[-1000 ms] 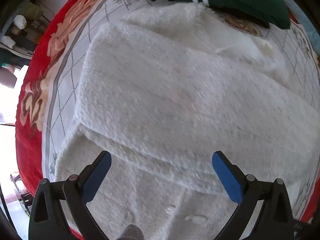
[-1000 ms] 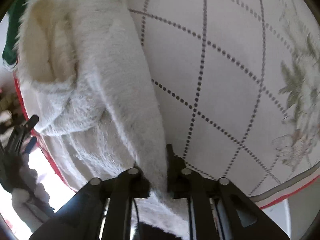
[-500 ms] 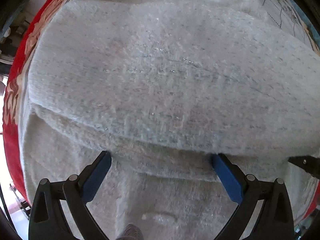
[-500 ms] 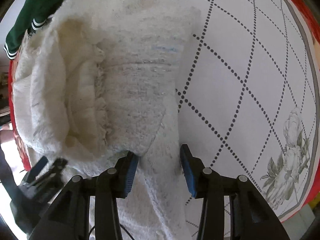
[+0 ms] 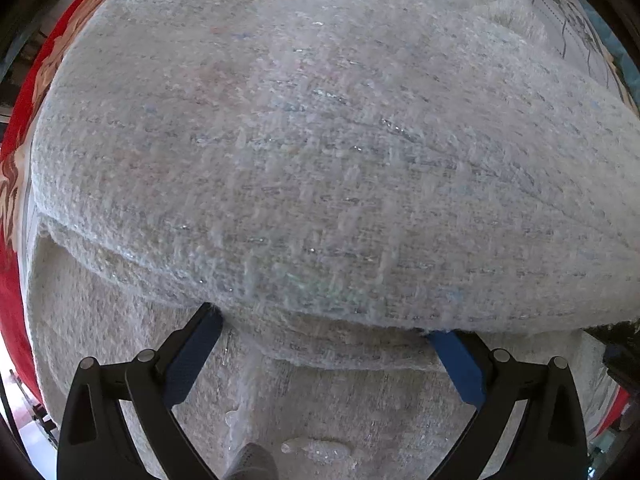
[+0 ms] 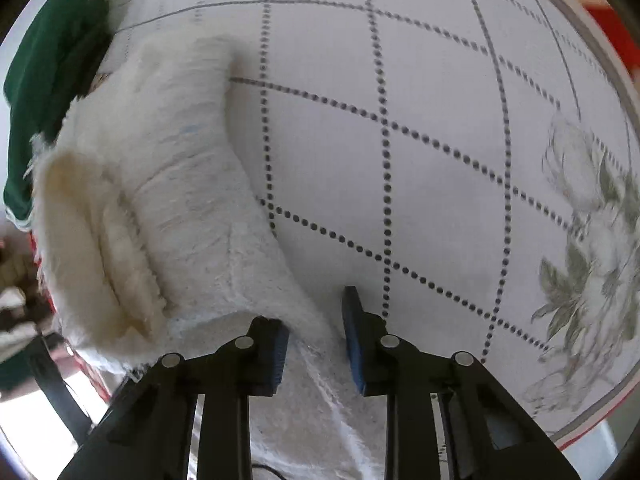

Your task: Fold large clothes

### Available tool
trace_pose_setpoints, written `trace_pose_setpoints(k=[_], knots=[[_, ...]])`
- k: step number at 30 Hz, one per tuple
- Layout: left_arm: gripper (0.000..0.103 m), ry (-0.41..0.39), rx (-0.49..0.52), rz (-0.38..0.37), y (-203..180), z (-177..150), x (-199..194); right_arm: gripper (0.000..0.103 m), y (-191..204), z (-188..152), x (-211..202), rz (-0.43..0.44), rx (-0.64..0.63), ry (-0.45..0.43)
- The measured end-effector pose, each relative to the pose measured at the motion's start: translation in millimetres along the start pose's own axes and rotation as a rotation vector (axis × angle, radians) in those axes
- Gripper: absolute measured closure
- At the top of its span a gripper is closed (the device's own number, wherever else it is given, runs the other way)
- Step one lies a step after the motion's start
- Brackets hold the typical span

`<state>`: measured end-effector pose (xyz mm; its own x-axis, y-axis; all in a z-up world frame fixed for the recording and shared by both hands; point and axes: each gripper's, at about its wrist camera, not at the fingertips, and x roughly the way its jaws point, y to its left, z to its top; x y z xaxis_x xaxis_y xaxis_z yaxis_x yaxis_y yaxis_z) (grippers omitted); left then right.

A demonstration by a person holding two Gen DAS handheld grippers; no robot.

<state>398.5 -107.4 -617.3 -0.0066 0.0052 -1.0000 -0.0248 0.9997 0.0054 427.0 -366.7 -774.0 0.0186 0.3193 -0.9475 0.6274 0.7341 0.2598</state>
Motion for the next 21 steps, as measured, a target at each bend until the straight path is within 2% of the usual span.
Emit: trace_pose_setpoints(k=[3,7,10,14,16,18,19,21], knots=[[0.000,-0.007,-0.001,0.001,-3.1,1.7,0.4,0.077,8.6,1.0,-5.2,-0.026,-0.039,0.043],[0.000,-0.018,-0.006,0.002,-4.6,-7.7,-0.3,0.071,31.5,-1.4,-15.5,-0.056,-0.164,0.074],[0.000,-0.024,-0.007,0.005,-5.0,-11.1,0.0,0.071,37.4,-5.0,-7.7,-0.094,-0.221,0.102],[0.000,-0.025,-0.005,0.003,-4.4,-16.0,-2.8,0.071,37.8,-6.1,0.6,-0.103,-0.216,0.106],[0.000,-0.024,0.001,0.002,-4.4,-17.8,-3.0,0.086,34.8,-6.5,1.1,-0.113,-0.211,0.077],[0.000,-0.022,0.007,0.001,-5.2,-17.2,-4.8,0.088,22.1,-6.5,-3.7,-0.091,-0.106,0.052],[0.000,-0.020,0.008,0.001,-5.4,-17.1,-5.6,0.088,18.0,-4.4,-4.1,-0.064,-0.046,0.066],[0.000,-0.013,0.004,0.019,-7.3,-14.3,-12.0,0.087,15.6,-1.3,-4.2,-0.026,-0.017,0.116]])
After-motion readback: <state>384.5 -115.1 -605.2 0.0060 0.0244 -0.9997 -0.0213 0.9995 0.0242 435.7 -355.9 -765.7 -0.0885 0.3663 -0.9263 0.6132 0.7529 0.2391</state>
